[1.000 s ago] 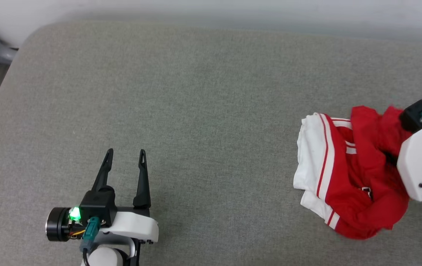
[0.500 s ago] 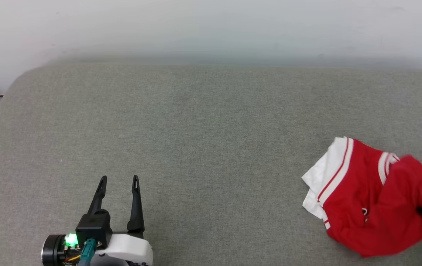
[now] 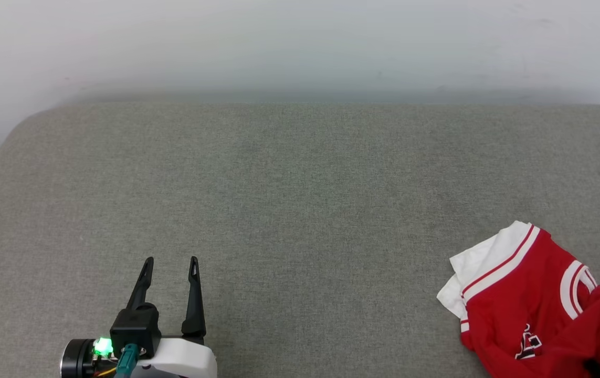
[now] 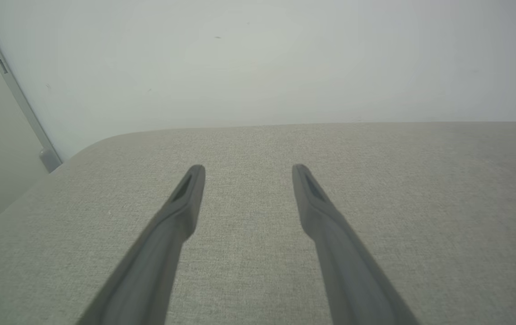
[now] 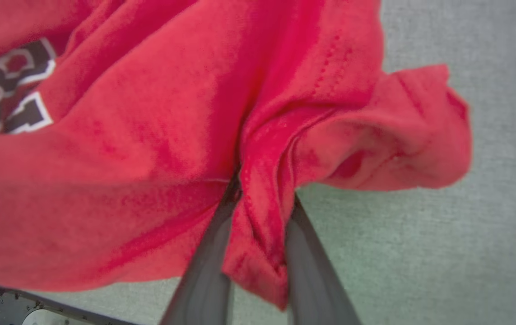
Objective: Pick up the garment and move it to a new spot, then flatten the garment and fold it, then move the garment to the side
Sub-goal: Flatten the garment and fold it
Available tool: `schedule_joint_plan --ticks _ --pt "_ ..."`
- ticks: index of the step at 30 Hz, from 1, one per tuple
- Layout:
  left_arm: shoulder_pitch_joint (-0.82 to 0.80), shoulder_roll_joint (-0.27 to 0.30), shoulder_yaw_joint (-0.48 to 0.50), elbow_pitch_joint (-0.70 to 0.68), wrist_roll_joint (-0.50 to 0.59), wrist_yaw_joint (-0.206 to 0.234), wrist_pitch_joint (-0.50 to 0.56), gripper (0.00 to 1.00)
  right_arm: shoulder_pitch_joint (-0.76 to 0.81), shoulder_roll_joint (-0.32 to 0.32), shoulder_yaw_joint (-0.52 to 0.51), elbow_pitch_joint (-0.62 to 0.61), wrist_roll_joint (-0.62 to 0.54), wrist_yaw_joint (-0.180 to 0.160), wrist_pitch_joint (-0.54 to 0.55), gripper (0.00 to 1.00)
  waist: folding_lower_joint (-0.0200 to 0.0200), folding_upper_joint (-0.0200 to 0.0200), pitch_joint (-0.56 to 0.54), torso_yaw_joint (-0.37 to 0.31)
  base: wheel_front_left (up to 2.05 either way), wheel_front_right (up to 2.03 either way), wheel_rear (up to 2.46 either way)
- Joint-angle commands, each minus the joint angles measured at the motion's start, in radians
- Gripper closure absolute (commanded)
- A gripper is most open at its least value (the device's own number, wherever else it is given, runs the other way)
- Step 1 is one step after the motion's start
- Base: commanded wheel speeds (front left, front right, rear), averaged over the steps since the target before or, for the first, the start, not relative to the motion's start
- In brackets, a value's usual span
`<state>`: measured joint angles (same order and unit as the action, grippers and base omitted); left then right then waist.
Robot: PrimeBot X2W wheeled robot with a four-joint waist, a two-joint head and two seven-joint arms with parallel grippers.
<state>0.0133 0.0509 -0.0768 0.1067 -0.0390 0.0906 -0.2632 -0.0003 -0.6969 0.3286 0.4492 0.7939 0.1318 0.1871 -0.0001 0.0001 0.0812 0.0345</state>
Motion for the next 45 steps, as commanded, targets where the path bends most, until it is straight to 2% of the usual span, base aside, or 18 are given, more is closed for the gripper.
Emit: schedule_joint_plan --ticks 1,8,14,18,23,30,34,37,45 --pt "0.009 -0.001 0.002 0.002 0.006 -0.001 -0.002 0.00 0.001 0.002 -0.023 -0.005 -0.020 -0.002 -0.016 0.00 0.0001 -0.0001 -0.004 0.000 0.00 0.00 0.00" --pt "0.020 -0.001 -0.002 -0.001 0.010 -0.004 -0.002 0.00 -0.012 -0.024 -0.173 -0.176 -0.088 -0.002 -0.072 0.00 0.0001 -0.0001 -0.022 0.005 0.00 0.00 0.00" --pt "0.018 -0.001 -0.005 -0.012 0.015 -0.007 -0.002 0.00 -0.055 -0.058 -0.263 -0.411 -0.168 -0.002 0.015 0.00 0.0001 -0.0001 -0.021 0.013 0.00 0.00 0.00" --pt "0.000 -0.001 -0.010 -0.020 0.018 -0.009 -0.002 0.00 -0.136 -0.085 -0.213 -0.539 -0.193 -0.001 0.130 0.00 0.0001 -0.0001 0.000 0.023 0.00 0.00 0.00" --pt "-0.023 -0.001 -0.022 -0.025 0.019 -0.011 -0.002 0.00 -0.282 -0.115 -0.062 -0.611 -0.178 -0.002 0.298 0.00 0.0001 -0.0001 0.035 0.039 0.00 0.00 0.00" --pt "-0.060 -0.001 -0.051 -0.024 0.008 -0.006 -0.002 0.00 -0.468 -0.153 0.158 -0.547 -0.116 -0.002 0.512 0.00 0.0001 -0.0001 0.095 0.067 0.00 0.00 0.00" --pt "-0.086 -0.001 -0.067 -0.022 -0.002 -0.001 -0.002 0.00 -0.536 -0.145 0.258 -0.470 -0.081 -0.002 0.587 0.00 0.0001 -0.0001 0.134 0.087 0.00 0.00 0.00" --pt "-0.102 -0.001 -0.077 -0.023 -0.009 0.005 -0.002 0.00 -0.574 -0.135 0.315 -0.400 -0.068 -0.002 0.608 0.00 0.0001 -0.0001 0.164 0.101 0.00 0.00 0.00" --pt "-0.137 -0.001 -0.096 -0.017 -0.020 0.012 -0.002 0.00 -0.599 -0.093 0.453 -0.175 -0.057 -0.001 0.575 0.00 0.0001 -0.0001 0.217 0.126 0.00 0.00 0.00"
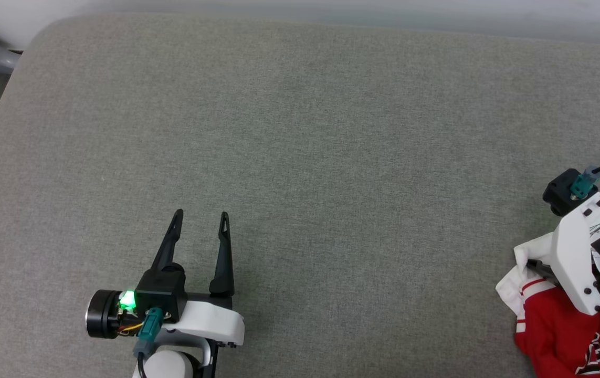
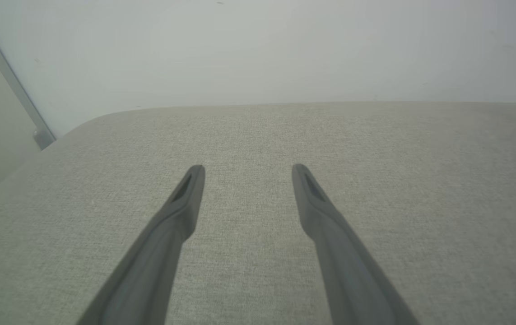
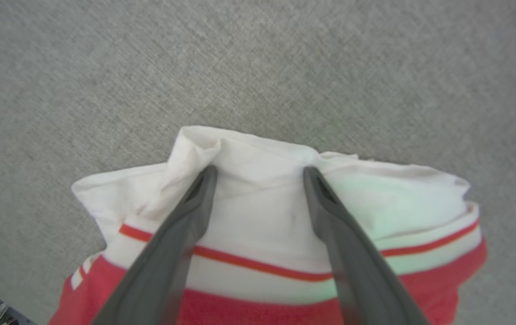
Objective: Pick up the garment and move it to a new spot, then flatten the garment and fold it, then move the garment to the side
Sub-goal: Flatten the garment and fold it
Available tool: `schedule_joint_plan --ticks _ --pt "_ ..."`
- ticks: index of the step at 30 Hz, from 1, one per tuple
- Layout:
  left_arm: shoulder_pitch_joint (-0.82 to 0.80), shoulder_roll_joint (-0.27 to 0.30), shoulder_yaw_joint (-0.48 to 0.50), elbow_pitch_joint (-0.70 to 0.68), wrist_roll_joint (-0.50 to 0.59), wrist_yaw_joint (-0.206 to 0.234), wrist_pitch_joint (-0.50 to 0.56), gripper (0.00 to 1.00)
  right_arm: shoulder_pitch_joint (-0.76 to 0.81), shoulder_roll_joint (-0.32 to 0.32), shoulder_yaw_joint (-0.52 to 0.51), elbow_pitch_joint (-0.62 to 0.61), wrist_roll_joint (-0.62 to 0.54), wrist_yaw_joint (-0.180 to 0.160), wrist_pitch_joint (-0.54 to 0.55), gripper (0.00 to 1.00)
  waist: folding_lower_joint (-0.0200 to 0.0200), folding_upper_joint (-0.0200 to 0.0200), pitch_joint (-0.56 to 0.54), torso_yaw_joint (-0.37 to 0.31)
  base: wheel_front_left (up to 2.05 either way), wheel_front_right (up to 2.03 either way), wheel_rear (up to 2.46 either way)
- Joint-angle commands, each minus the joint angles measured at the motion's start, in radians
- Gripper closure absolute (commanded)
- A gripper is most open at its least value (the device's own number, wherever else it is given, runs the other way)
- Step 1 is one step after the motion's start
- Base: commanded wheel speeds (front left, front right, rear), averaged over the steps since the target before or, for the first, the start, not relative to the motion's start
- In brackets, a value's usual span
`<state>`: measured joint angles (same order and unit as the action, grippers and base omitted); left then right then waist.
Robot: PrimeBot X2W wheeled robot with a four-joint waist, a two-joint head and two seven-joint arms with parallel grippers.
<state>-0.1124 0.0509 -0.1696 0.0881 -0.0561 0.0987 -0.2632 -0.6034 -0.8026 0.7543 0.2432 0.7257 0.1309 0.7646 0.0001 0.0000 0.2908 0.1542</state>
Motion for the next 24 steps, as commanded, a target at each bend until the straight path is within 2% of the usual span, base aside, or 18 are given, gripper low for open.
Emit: schedule_joint_plan --ticks 1,4,5,6,16,20,24 --pt "-0.013 -0.001 -0.003 0.003 -0.004 0.006 -0.002 0.00 0.016 0.017 0.050 0.054 0.017 -0.001 -0.001 0.00 -0.0001 0.0000 0.008 0.007 0.00 0.00 0.00" --pt "-0.015 -0.001 -0.003 0.007 -0.006 0.009 -0.002 0.00 0.025 0.021 0.103 0.096 0.037 0.000 -0.021 0.00 -0.0001 0.0000 0.006 0.007 0.00 0.00 0.00" --pt "-0.012 -0.001 0.000 0.009 -0.006 0.009 -0.002 0.00 0.021 0.025 0.113 0.098 0.044 0.000 -0.042 0.67 -0.0001 0.0000 0.003 0.004 0.00 0.00 0.00" --pt "-0.009 -0.001 0.001 0.009 -0.005 0.010 -0.002 0.00 0.010 0.028 0.117 0.098 0.050 0.000 -0.070 1.00 -0.0001 0.0000 -0.001 0.000 0.00 0.00 0.00" --pt "0.025 -0.001 0.013 0.017 0.003 0.008 -0.002 0.00 -0.081 -0.013 0.051 0.031 0.037 -0.001 -0.401 1.00 -0.0001 0.0000 -0.078 -0.019 0.00 0.00 0.00" --pt "0.046 -0.001 0.015 0.014 0.004 0.006 -0.002 0.00 -0.086 -0.028 0.017 -0.020 0.017 -0.001 -0.472 1.00 -0.0001 0.0000 -0.103 -0.017 0.00 0.00 0.00" --pt "0.052 -0.001 0.017 0.008 0.003 0.005 -0.002 0.00 -0.101 -0.026 0.003 -0.060 -0.006 -0.001 -0.488 1.00 -0.0001 0.0000 -0.110 -0.011 0.00 0.00 0.00"
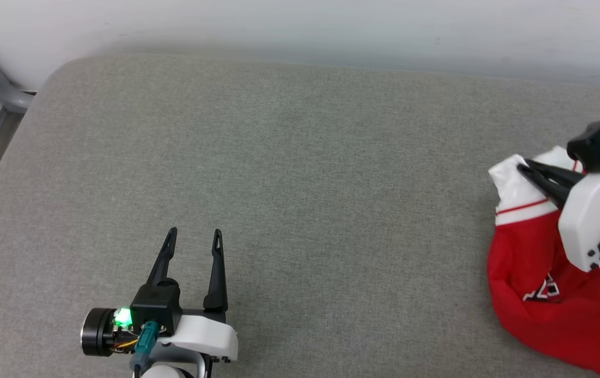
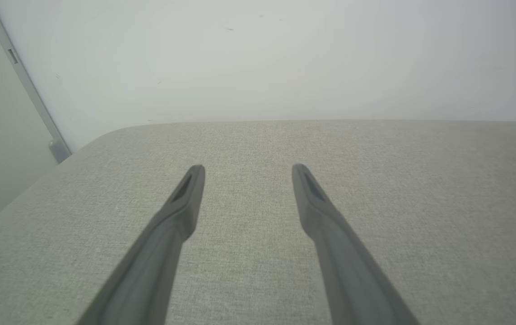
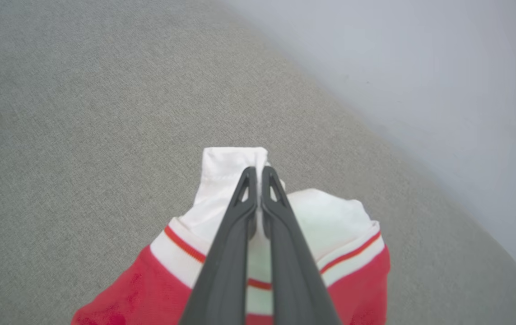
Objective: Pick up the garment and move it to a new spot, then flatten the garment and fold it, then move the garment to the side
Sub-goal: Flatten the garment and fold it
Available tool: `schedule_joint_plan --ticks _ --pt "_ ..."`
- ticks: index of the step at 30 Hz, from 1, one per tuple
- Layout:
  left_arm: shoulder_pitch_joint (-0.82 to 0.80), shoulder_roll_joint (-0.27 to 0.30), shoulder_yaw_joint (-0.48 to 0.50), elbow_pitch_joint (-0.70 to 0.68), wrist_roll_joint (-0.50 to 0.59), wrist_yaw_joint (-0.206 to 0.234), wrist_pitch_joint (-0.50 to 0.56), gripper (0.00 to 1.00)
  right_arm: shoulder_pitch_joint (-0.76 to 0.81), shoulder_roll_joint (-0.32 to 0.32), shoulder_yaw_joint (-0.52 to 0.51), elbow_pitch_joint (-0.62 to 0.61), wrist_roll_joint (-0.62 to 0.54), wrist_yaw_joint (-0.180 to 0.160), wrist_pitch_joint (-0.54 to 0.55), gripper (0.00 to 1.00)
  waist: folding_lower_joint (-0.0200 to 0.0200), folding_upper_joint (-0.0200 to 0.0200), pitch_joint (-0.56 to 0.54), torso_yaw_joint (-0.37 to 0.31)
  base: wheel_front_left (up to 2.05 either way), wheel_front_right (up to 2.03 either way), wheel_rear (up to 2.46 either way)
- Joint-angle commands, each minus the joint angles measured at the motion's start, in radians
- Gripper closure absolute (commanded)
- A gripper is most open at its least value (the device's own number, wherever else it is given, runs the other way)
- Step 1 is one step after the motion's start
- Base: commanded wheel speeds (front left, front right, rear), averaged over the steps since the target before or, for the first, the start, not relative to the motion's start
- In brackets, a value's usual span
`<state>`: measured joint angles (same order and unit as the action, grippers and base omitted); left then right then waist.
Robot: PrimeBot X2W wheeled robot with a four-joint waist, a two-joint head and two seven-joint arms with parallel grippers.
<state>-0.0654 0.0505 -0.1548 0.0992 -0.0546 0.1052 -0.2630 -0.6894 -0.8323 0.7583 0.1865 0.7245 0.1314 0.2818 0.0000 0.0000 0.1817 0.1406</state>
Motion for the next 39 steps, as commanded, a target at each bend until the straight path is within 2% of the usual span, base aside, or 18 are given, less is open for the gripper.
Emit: schedule_joint_plan --ticks 1,5,11,18,21,26,30,34,35,36,37,39 --pt "0.007 -0.001 0.002 -0.005 0.002 -0.003 -0.003 0.00 -0.022 0.013 -0.003 -0.017 -0.012 -0.001 -0.009 1.00 0.0000 0.0000 -0.001 0.006 0.00 0.00 0.00" --pt "0.003 -0.001 -0.005 -0.010 -0.003 -0.002 -0.003 0.00 -0.070 0.071 0.020 -0.050 -0.048 -0.001 0.003 1.00 0.0000 0.0000 0.009 0.023 0.00 0.00 0.00" --pt "-0.021 -0.001 -0.021 -0.010 -0.016 0.005 -0.003 0.00 -0.178 0.209 0.126 -0.032 -0.073 -0.001 0.003 1.00 0.0000 0.0000 0.038 0.060 0.00 0.00 0.00" --pt "-0.031 -0.001 -0.030 -0.005 -0.028 0.015 -0.003 0.00 -0.275 0.390 0.332 0.064 -0.047 -0.001 -0.053 1.00 0.0000 0.0000 0.063 0.090 0.00 0.00 0.00" --pt "-0.034 -0.001 -0.033 -0.005 -0.029 0.017 -0.003 0.00 -0.282 0.443 0.445 0.121 -0.017 -0.001 -0.060 1.00 0.0000 0.0000 0.072 0.097 0.00 0.00 0.00" --pt "-0.041 -0.001 -0.039 -0.005 -0.037 0.022 -0.003 0.00 -0.208 0.478 0.522 0.201 0.014 -0.001 -0.012 1.00 0.0000 0.0000 0.085 0.106 0.00 0.00 0.00" --pt "-0.047 -0.001 -0.039 -0.001 -0.039 0.025 -0.003 0.00 -0.107 0.482 0.524 0.212 -0.047 -0.001 0.083 1.00 0.0000 0.0000 0.095 0.103 0.00 0.00 0.00" --pt "-0.050 -0.001 -0.031 0.004 -0.037 0.023 -0.003 0.00 -0.069 0.485 0.527 0.220 -0.060 -0.001 0.060 1.00 0.0000 0.0000 0.093 0.083 0.00 0.00 0.00" --pt "-0.049 -0.001 -0.028 0.006 -0.034 0.022 -0.003 0.00 -0.080 0.489 0.526 0.224 -0.060 -0.001 0.035 0.63 0.0000 0.0000 0.089 0.077 0.00 0.00 0.00" --pt "-0.048 -0.001 -0.025 0.008 -0.032 0.020 -0.003 0.00 -0.093 0.491 0.526 0.227 -0.064 -0.001 0.010 0.52 0.0000 0.0000 0.084 0.071 0.00 0.00 0.00" --pt "-0.046 -0.001 -0.022 0.010 -0.029 0.019 -0.003 0.00 -0.106 0.492 0.523 0.230 -0.070 -0.002 -0.022 0.00 0.0000 0.0000 0.077 0.066 0.00 0.00 0.00" --pt "-0.039 -0.001 -0.014 0.012 -0.025 0.014 -0.003 0.00 -0.128 0.494 0.521 0.235 -0.055 -0.002 -0.110 0.00 0.0000 0.0000 0.059 0.055 0.00 0.00 0.00"
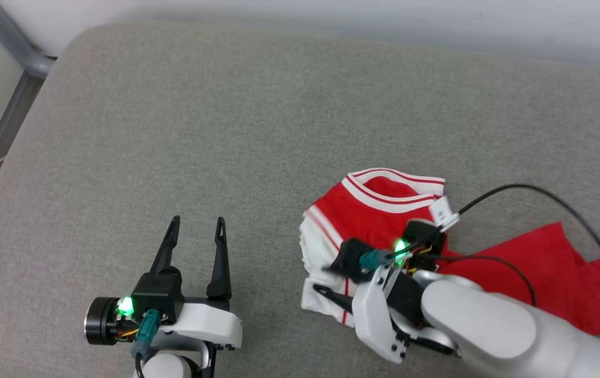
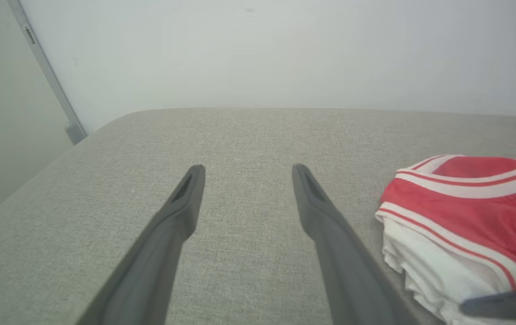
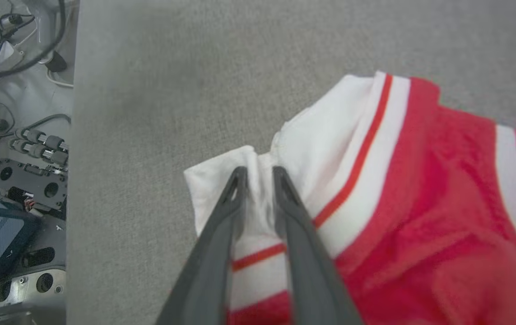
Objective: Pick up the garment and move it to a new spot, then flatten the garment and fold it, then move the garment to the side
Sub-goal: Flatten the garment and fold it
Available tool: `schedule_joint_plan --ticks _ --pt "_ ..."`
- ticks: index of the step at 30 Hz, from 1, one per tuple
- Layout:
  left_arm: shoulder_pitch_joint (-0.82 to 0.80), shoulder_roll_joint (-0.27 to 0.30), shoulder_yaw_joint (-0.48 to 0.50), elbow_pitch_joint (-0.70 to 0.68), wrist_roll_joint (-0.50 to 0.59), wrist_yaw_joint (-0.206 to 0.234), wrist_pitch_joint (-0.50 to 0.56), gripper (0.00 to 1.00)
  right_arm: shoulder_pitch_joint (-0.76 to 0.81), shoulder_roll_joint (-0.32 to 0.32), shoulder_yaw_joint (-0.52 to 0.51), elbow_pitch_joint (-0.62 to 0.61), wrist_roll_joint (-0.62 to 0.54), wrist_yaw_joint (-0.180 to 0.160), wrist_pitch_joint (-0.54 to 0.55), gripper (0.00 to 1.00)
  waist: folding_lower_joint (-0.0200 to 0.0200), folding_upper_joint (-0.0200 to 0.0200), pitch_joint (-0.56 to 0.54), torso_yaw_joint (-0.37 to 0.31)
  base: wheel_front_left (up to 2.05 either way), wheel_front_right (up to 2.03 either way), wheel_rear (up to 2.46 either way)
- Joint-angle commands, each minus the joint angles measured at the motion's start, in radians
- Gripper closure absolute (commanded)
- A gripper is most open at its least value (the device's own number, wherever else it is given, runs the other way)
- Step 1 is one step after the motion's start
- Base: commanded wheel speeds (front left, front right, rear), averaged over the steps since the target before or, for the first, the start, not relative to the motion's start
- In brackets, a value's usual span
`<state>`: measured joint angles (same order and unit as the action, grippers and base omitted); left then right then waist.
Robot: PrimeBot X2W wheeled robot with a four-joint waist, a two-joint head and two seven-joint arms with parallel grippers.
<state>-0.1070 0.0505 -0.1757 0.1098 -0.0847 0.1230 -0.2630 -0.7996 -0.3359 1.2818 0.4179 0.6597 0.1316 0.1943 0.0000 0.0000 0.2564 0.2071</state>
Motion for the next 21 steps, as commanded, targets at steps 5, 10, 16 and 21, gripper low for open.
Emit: schedule_joint_plan --ticks 5,10,16,21 --pt "0.031 0.000 0.031 0.001 0.022 -0.012 -0.003 0.00 -0.015 -0.028 -0.038 0.007 0.021 -0.002 -0.218 0.00 0.0000 0.0000 -0.068 -0.042 0.00 0.00 0.00" --pt "0.069 0.003 0.055 -0.008 0.031 -0.018 -0.003 0.00 0.052 -0.072 -0.169 0.003 -0.010 -0.002 -0.356 0.00 0.0000 0.0000 -0.114 -0.080 0.00 0.00 0.00" --pt "0.099 0.006 0.070 -0.015 0.041 -0.035 -0.003 0.00 0.209 -0.087 -0.472 -0.014 -0.140 -0.001 -0.444 0.00 0.0000 0.0000 -0.147 -0.115 0.00 0.00 0.00" --pt "0.097 0.018 0.083 -0.022 0.046 -0.051 -0.003 0.00 0.402 -0.034 -0.781 -0.103 -0.304 -0.001 -0.458 0.00 0.0000 0.0000 -0.170 -0.139 0.00 0.00 0.00"
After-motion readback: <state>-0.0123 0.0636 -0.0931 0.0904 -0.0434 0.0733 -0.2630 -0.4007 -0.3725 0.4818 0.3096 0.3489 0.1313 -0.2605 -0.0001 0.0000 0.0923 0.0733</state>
